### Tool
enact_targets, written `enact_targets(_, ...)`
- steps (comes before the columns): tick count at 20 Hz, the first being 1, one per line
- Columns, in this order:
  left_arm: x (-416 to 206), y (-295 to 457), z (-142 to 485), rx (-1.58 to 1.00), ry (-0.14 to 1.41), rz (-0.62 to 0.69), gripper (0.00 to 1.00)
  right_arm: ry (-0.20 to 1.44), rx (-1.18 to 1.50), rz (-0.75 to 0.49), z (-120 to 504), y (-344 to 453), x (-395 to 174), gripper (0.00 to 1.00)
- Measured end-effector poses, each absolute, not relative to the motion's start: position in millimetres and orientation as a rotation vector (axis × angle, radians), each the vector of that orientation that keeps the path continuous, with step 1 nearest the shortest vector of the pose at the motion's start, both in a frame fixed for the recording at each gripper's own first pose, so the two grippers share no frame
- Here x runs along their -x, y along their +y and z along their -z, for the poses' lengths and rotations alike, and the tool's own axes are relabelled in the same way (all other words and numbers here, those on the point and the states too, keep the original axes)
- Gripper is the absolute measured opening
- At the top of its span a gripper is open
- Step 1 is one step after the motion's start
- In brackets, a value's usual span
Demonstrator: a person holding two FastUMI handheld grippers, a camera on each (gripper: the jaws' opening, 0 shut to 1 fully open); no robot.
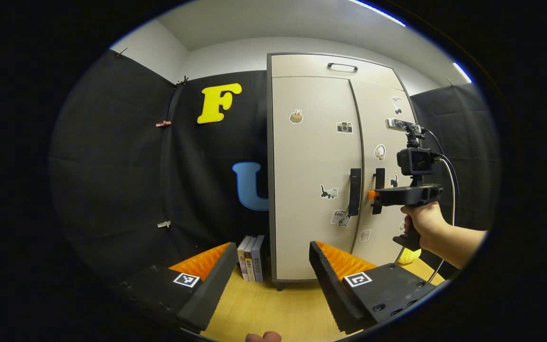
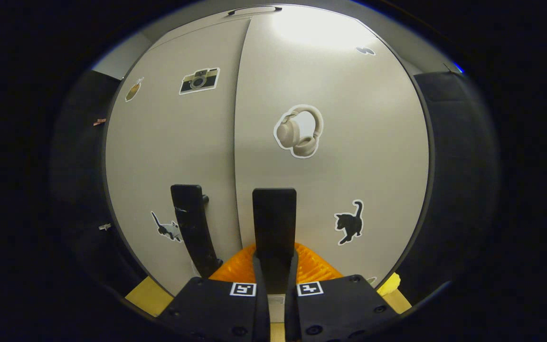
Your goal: Open the right door of the double-door shoe cabinet with the right hand, and open the left door with the left hand.
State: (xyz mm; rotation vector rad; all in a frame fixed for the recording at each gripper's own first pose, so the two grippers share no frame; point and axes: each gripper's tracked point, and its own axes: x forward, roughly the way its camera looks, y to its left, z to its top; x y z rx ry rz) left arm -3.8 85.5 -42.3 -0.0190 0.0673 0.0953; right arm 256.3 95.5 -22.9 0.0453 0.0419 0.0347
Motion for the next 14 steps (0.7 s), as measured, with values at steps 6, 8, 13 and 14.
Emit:
enact_targets(6,13.0,83.9,42.2,0.022,0.072,-0.108,0.95,0.017,-0.072,-0.096,17.7,89.6,-237.8,0.12)
enact_targets(8,14.9,81.0,41.2,0.022,0.072,-0.107,0.95,0.017,-0.070,-0.114,16.2,85.5,-230.4,0.11)
enact_targets(13,18.1,75.4,39.2,0.025,0.068,-0.104,0.95,0.003,-0.072,-0.151,15.5,74.1,-219.1,0.11)
enact_targets(14,18.5,74.3,37.9,0.025,0.067,-0.105,0.95,0.003,-0.073,-0.155,16.3,72.6,-216.9,0.12)
